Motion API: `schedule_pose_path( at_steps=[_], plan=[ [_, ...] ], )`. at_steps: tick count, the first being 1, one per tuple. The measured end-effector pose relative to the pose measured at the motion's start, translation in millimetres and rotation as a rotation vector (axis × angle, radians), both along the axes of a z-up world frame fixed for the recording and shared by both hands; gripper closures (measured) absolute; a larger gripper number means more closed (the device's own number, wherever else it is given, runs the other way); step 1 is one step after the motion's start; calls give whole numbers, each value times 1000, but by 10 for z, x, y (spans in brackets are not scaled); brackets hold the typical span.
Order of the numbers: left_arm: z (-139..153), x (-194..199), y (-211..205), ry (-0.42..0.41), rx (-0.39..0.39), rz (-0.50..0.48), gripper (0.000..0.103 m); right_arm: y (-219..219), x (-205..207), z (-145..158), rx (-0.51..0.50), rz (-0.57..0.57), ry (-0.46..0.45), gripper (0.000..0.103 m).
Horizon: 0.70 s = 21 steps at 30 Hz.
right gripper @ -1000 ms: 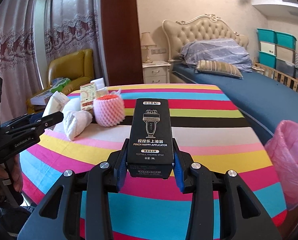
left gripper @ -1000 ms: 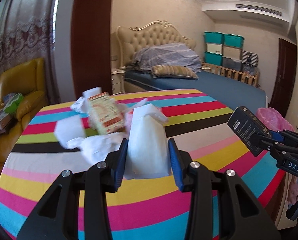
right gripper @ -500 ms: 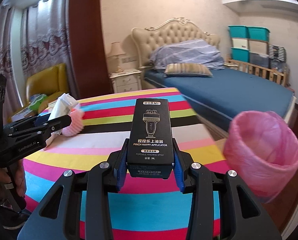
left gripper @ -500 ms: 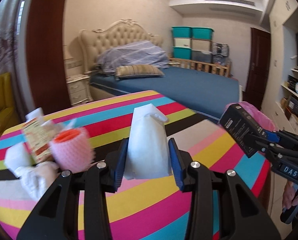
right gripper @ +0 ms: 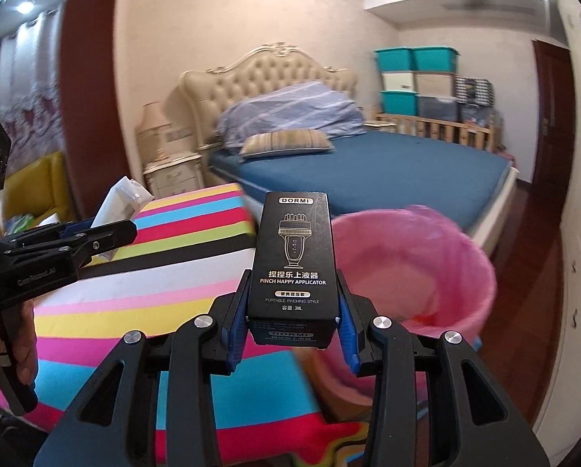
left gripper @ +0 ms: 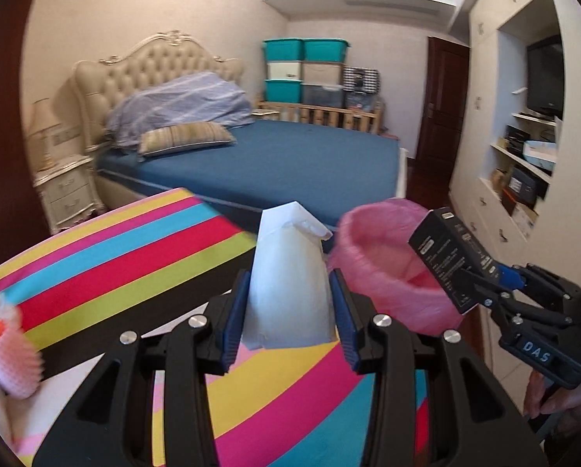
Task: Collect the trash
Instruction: 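Carry box and foam block to the pink wastebasket and open both tools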
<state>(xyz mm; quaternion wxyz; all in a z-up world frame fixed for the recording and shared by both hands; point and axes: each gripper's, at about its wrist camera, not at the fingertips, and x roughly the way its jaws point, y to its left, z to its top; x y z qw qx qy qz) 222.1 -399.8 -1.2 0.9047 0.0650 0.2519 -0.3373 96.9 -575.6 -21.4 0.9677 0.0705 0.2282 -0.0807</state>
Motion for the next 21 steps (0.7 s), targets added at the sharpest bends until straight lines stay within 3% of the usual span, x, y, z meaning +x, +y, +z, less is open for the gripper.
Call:
schedule_pose_path(
  at_steps=[8, 16, 17, 18, 20, 21],
  plan=[
    [117, 113, -956, -11, -36, -153, 62, -709, 33, -68, 26, -114, 10, 65],
    [16, 363, -1767, 39, -29, -232, 60, -1013, 134, -163, 5, -143, 26, 64],
    [-3, 407, -1850, 48, -25, -242, 54, -1036, 177, -190, 0, -135, 29, 63],
    [-28, 455, -1932, 58, -19, -241, 40, -1054, 212, -215, -8, -132, 37, 62],
    [-34, 552, -2031, 65, -12, -212, 21, -1081, 268, -280, -33, -151, 68, 46],
    [-38, 581, -2029, 57, -13, -191, 20, -1091, 246, -297, -34, -162, 63, 45]
  ],
)
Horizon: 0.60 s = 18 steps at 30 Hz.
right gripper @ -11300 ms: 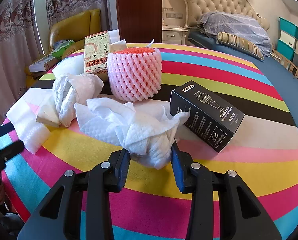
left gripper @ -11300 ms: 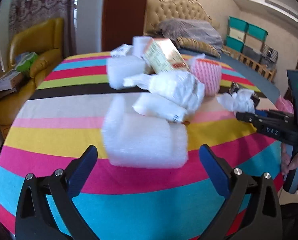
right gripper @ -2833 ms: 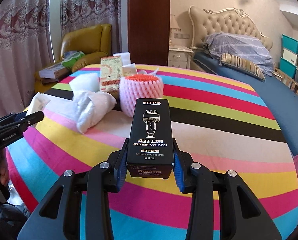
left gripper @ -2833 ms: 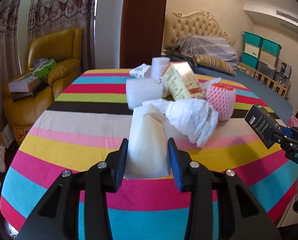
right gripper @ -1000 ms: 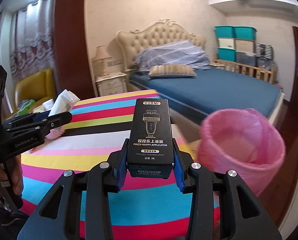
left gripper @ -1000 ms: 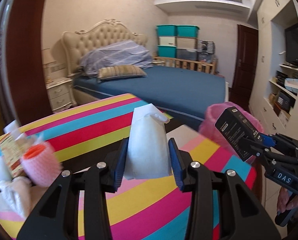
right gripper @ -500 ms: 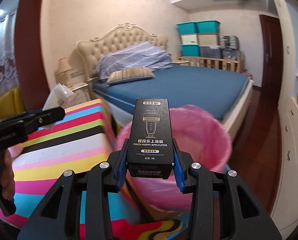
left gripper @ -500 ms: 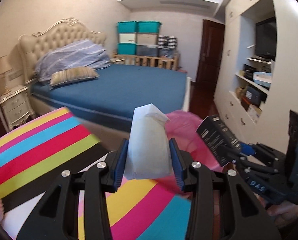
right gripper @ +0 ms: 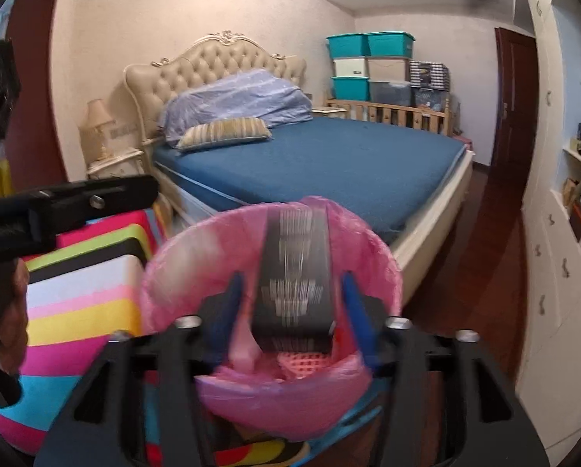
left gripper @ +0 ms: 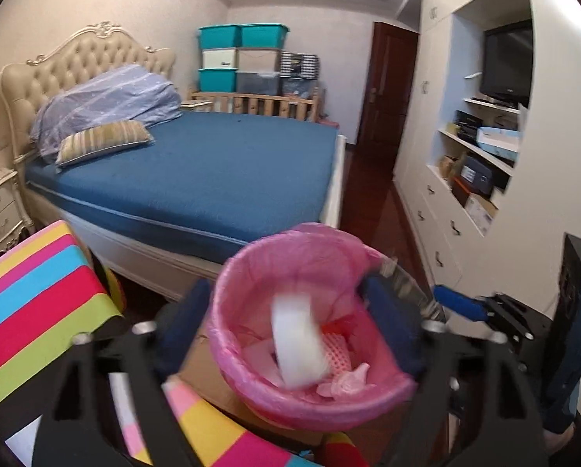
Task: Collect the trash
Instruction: 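Carry box and foam block to the pink wastebasket and open both tools, then move both tools back over the table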
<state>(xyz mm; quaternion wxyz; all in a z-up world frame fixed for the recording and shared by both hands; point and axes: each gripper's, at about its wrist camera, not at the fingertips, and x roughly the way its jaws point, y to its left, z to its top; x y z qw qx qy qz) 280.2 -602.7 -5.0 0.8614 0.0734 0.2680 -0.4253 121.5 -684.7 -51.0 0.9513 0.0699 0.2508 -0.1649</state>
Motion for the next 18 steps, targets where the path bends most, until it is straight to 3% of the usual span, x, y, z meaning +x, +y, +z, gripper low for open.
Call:
schedule_pose_path(
  at_steps=[6, 10, 14, 18],
  plan=[
    [87, 121, 559, -49, 3, 92, 5, 45, -248, 39, 18, -15, -25, 39],
    [129, 61, 1162, -76, -11, 164, 5, 213, -357, 120, 49, 19, -48, 37],
    [117, -3, 1849, -36, -59, 242, 5, 541, -332, 248, 50, 71, -79, 30],
    [103, -81, 2509, -65, -17, 302, 5, 933, -230, 291, 84, 146, -95, 27]
  ],
)
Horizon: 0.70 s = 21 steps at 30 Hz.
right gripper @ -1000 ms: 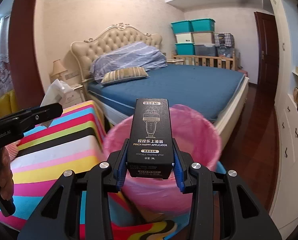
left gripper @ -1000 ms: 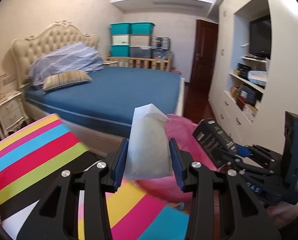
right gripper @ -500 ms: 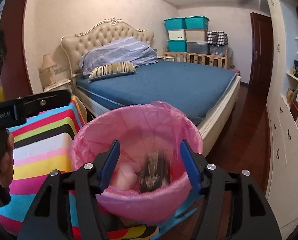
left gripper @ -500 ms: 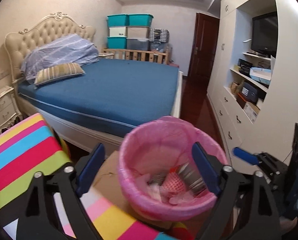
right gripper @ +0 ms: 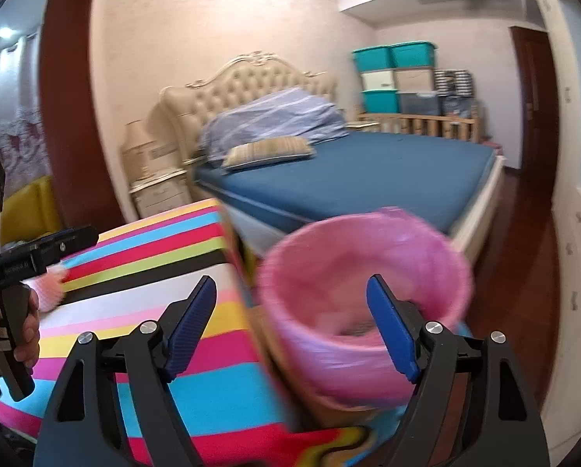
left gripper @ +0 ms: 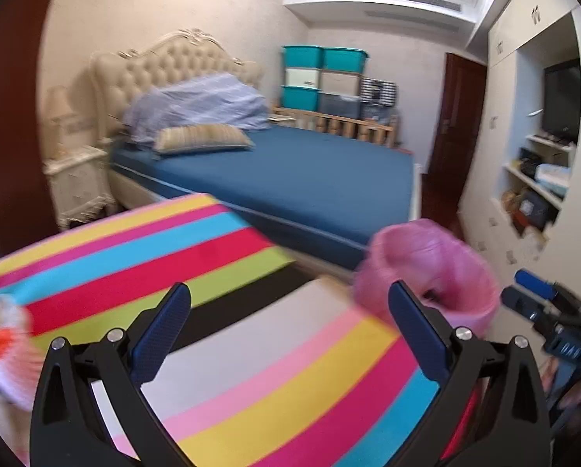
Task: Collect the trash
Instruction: 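Move both tools back over the table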
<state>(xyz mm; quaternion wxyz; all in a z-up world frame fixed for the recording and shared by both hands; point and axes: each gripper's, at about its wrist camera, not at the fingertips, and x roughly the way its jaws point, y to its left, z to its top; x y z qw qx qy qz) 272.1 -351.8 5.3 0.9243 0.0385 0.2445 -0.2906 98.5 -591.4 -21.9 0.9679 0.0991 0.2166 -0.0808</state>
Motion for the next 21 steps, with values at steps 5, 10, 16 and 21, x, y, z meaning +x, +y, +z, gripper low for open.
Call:
schedule_pose_path(
  at_steps=[5, 10, 16, 21],
  plan=[
    [28, -120, 951, -34, 15, 144, 5, 692, 302, -40, -2, 120, 41, 23],
    [40, -272, 1800, -90, 87, 283, 5, 1382, 534, -77, -6, 223, 79, 19],
    [-47, -495, 2689, -102, 119, 431, 5, 2050, 759, -158, 6, 311, 128, 19],
    [-191, -507, 3471, -36, 103, 574, 5, 2579, 1001, -172, -27, 387, 167, 19]
  ],
)
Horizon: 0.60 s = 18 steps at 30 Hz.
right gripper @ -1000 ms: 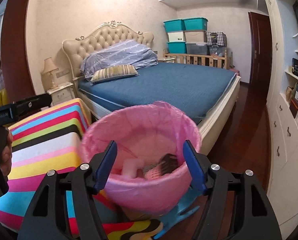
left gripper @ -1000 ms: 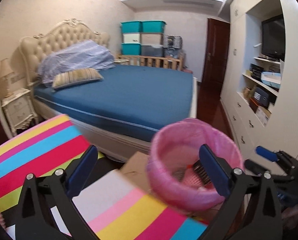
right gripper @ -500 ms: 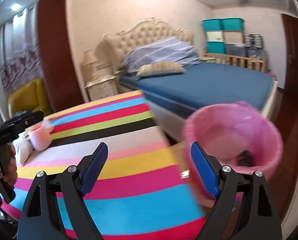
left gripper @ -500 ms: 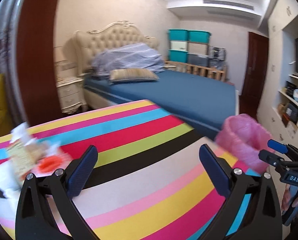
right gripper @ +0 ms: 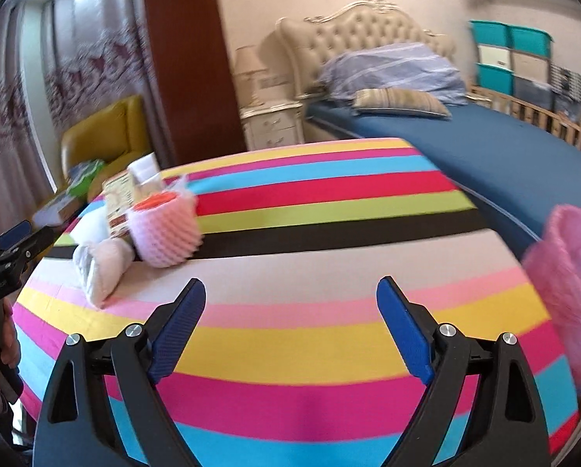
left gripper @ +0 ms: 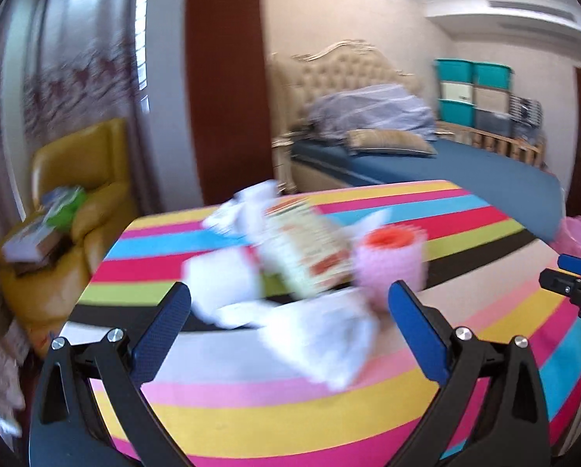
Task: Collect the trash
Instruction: 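Move both tools back over the table, then grasp the pink foam net with the right tool while the left tool grasps the white plastic bag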
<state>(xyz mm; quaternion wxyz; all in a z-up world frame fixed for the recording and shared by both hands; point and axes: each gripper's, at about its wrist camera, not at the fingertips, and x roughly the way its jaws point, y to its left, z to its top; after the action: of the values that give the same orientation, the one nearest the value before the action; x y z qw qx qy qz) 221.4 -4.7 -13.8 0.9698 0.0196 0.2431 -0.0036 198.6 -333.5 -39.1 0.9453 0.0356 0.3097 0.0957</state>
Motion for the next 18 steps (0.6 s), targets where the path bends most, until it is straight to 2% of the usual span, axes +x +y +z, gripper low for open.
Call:
schedule_pose_path(
  at_steps=[3, 6, 10, 11, 18],
  plan=[
    [-63, -40, 345, 30, -62, 46, 5, 363, 135, -14, -43, 55, 11, 19],
    [-143, -73, 558, 63, -75, 64, 5, 677, 267, -50, -74, 116, 35, 19],
    [-233, -113, 633, 90, -61, 90, 5, 991, 452, -105, -124, 168, 60, 19],
    [-254, -111, 544, 95, -57, 99, 5, 1053, 512, -123, -124, 181, 72, 19],
    [-260, -160, 611, 94, -48, 135, 5, 1378, 845, -164, -134, 220, 100, 19]
  ],
)
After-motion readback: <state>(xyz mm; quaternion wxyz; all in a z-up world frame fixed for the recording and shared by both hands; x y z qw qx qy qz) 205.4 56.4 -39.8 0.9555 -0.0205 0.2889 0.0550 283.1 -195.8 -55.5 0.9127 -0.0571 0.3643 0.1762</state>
